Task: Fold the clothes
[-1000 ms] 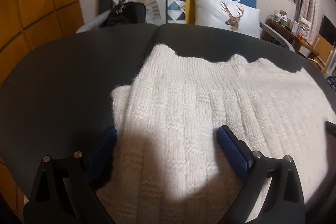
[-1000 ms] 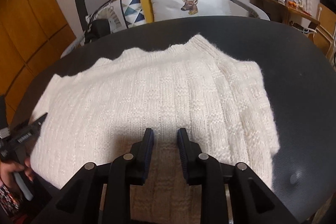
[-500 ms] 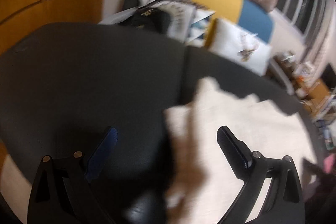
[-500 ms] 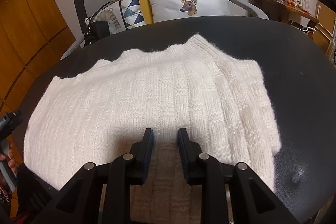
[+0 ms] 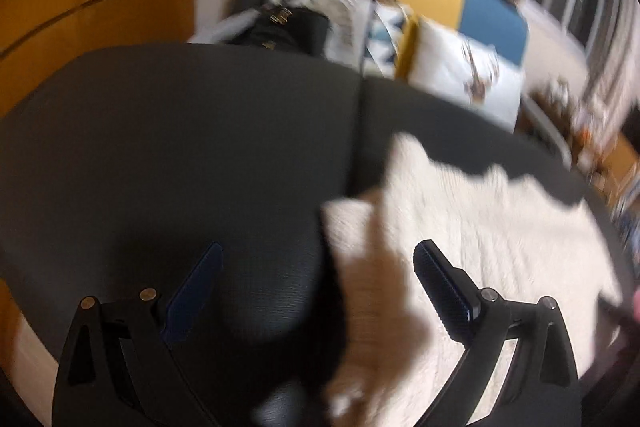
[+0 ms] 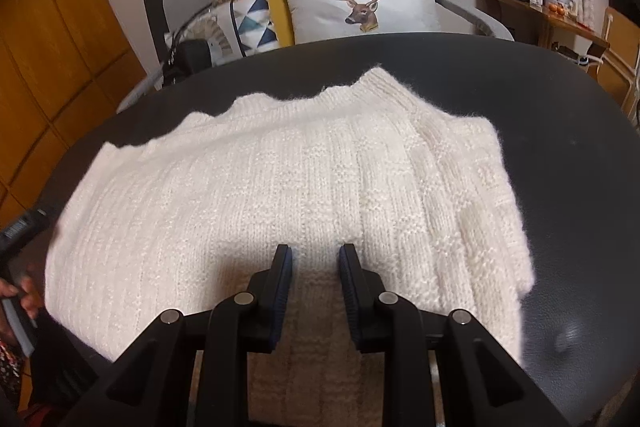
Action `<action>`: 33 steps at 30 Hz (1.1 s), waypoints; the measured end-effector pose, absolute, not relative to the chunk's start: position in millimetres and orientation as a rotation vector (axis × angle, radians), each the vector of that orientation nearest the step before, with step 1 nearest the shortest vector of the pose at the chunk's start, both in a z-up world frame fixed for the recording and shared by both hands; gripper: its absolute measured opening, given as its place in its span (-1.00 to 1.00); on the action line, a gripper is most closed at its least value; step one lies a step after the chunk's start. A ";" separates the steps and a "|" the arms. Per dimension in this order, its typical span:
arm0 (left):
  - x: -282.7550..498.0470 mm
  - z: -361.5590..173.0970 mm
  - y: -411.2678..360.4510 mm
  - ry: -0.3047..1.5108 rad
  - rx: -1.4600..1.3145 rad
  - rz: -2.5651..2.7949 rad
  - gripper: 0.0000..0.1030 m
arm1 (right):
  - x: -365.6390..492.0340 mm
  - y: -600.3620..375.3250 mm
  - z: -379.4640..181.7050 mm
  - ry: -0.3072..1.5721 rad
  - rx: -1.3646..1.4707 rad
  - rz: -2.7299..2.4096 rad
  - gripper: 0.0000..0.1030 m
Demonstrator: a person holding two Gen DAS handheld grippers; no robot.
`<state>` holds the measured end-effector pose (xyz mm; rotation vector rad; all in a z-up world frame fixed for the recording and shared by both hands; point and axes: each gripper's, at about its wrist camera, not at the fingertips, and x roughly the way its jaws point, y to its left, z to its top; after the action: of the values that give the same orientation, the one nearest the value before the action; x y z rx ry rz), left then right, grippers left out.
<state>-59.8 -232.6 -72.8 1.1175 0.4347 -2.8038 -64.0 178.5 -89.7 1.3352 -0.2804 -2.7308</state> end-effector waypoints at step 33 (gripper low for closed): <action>-39.9 -87.7 -210.2 0.586 1.349 -2.994 0.91 | -53.9 114.2 -94.5 -0.385 1.256 -2.310 -0.43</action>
<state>-39.9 -210.2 -87.7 1.3493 0.5860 -2.9938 -53.9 114.2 -94.5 1.2562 -0.3851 -2.3103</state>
